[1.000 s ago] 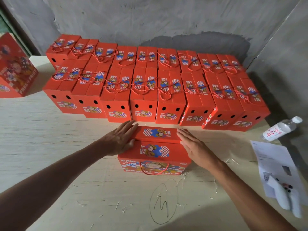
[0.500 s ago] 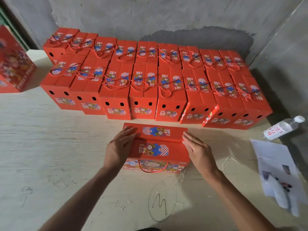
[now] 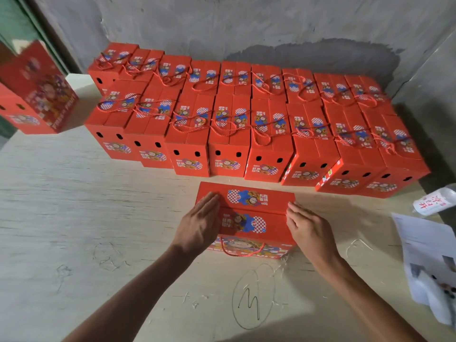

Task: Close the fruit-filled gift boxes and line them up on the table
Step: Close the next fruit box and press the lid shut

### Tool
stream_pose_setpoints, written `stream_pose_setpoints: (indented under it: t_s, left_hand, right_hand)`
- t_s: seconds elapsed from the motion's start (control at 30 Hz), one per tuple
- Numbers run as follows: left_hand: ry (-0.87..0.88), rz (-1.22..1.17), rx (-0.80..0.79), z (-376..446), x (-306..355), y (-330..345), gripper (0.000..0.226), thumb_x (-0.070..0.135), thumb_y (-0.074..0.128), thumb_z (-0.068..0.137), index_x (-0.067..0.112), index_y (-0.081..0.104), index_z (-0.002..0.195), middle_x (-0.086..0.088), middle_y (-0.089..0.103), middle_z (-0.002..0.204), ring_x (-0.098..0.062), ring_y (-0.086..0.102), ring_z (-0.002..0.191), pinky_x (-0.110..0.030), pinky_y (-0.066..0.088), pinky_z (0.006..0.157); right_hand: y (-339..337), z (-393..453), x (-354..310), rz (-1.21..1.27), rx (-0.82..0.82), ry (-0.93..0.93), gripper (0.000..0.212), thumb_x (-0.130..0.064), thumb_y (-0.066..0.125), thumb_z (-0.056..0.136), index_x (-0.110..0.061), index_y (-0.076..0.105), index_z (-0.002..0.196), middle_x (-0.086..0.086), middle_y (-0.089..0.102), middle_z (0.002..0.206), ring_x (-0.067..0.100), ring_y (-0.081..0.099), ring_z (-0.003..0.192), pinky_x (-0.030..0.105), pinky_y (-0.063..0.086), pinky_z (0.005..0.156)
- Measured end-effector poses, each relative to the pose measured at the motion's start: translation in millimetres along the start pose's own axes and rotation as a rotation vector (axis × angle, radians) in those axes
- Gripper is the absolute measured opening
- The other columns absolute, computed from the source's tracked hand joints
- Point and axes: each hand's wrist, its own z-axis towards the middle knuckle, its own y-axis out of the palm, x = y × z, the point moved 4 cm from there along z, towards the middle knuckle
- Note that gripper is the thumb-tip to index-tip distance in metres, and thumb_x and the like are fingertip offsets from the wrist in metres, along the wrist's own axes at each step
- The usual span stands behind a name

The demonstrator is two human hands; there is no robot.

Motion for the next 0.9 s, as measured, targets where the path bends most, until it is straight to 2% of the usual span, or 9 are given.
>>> stream_pose_setpoints:
  t_s: [0.1, 0.2, 0.33, 0.43, 0.53, 0.67, 0.77, 0.83, 0.9]
  left_hand:
    - [-0.034, -0.033, -0.008, 0, -3, 0, 0.037, 0.014, 0.062, 0.097, -0.011, 0.067, 0.122, -0.024, 0.065, 0.133, -0.039, 0.062, 0.125, -0.055, 0.058, 0.095]
    - [-0.046, -0.017, -0.026, -4, 1, 4, 0.043, 0.021, 0.050, 0.100, -0.010, 0.066, 0.126, -0.026, 0.061, 0.137, -0.042, 0.059, 0.128, -0.059, 0.053, 0.101]
    - [-0.037, 0.052, -0.082, -4, 9, 8, 0.044, 0.029, 0.049, 0.102, 0.004, 0.065, 0.134, -0.026, 0.053, 0.146, -0.045, 0.051, 0.136, -0.063, 0.044, 0.109]
    - [-0.055, 0.125, -0.239, 0, 16, 14, 0.053, 0.040, 0.037, 0.104, 0.018, 0.051, 0.150, -0.023, 0.043, 0.156, -0.049, 0.036, 0.145, -0.069, 0.036, 0.111]
    - [-0.100, 0.195, -0.381, 8, 31, 26, 0.056, 0.044, 0.027, 0.106, 0.035, 0.029, 0.160, -0.014, 0.026, 0.167, -0.050, 0.015, 0.153, -0.078, 0.015, 0.114]
    - [-0.023, 0.183, -0.410, 14, 43, 33, 0.060, 0.036, 0.038, 0.107, 0.038, 0.016, 0.162, -0.010, 0.014, 0.171, -0.048, 0.000, 0.154, -0.081, 0.007, 0.113]
    - [0.003, 0.155, -0.412, 16, 50, 32, 0.059, 0.022, 0.051, 0.102, 0.032, 0.035, 0.158, -0.011, 0.022, 0.168, -0.048, 0.008, 0.153, -0.081, 0.014, 0.111]
    - [-0.018, 0.142, -0.420, 17, 53, 32, 0.056, 0.020, 0.047, 0.101, 0.031, 0.041, 0.156, -0.009, 0.025, 0.167, -0.043, 0.007, 0.155, -0.079, 0.012, 0.114]
    - [-0.051, 0.102, -0.422, 18, 54, 34, 0.056, 0.021, 0.044, 0.101, 0.032, 0.041, 0.156, -0.005, 0.022, 0.169, -0.033, 0.001, 0.158, -0.075, 0.006, 0.117]
  right_hand:
    - [2, 3, -2, 0.004, -0.037, 0.014, 0.026, 0.003, 0.084, 0.077, 0.002, 0.079, 0.102, 0.016, 0.076, 0.110, 0.027, 0.077, 0.096, 0.043, 0.064, 0.080]
    - [3, 0, -8, 0.005, -0.061, 0.065, 0.024, 0.000, 0.078, 0.079, 0.003, 0.079, 0.103, 0.017, 0.074, 0.115, 0.028, 0.075, 0.103, 0.044, 0.064, 0.082]
    - [6, -10, -14, 0.032, -0.114, 0.137, 0.031, -0.007, 0.075, 0.086, 0.005, 0.075, 0.114, 0.018, 0.068, 0.129, 0.028, 0.069, 0.119, 0.043, 0.060, 0.094]
    - [5, -11, -15, 0.003, -0.138, 0.153, 0.035, -0.016, 0.077, 0.088, 0.004, 0.074, 0.117, 0.018, 0.067, 0.131, 0.028, 0.067, 0.121, 0.040, 0.057, 0.096]
    - [7, -10, -19, -0.032, -0.180, 0.171, 0.041, -0.022, 0.076, 0.090, 0.005, 0.072, 0.121, 0.020, 0.065, 0.133, 0.031, 0.067, 0.122, 0.042, 0.058, 0.094]
    - [10, -13, -28, -0.070, -0.187, 0.185, 0.040, -0.020, 0.076, 0.091, 0.003, 0.071, 0.123, 0.026, 0.062, 0.135, 0.037, 0.063, 0.125, 0.046, 0.059, 0.095]
    - [10, -11, -34, -0.149, -0.138, 0.143, 0.036, -0.021, 0.068, 0.096, 0.006, 0.072, 0.120, 0.030, 0.063, 0.131, 0.040, 0.064, 0.123, 0.046, 0.055, 0.098]
    - [10, -6, -39, -0.217, -0.150, 0.115, 0.047, -0.031, 0.052, 0.099, 0.007, 0.073, 0.116, 0.031, 0.065, 0.127, 0.040, 0.065, 0.122, 0.044, 0.053, 0.101]
    - [13, -1, -40, -0.222, -0.213, 0.110, 0.050, -0.036, 0.052, 0.099, 0.008, 0.074, 0.113, 0.029, 0.066, 0.127, 0.039, 0.065, 0.123, 0.043, 0.054, 0.101]
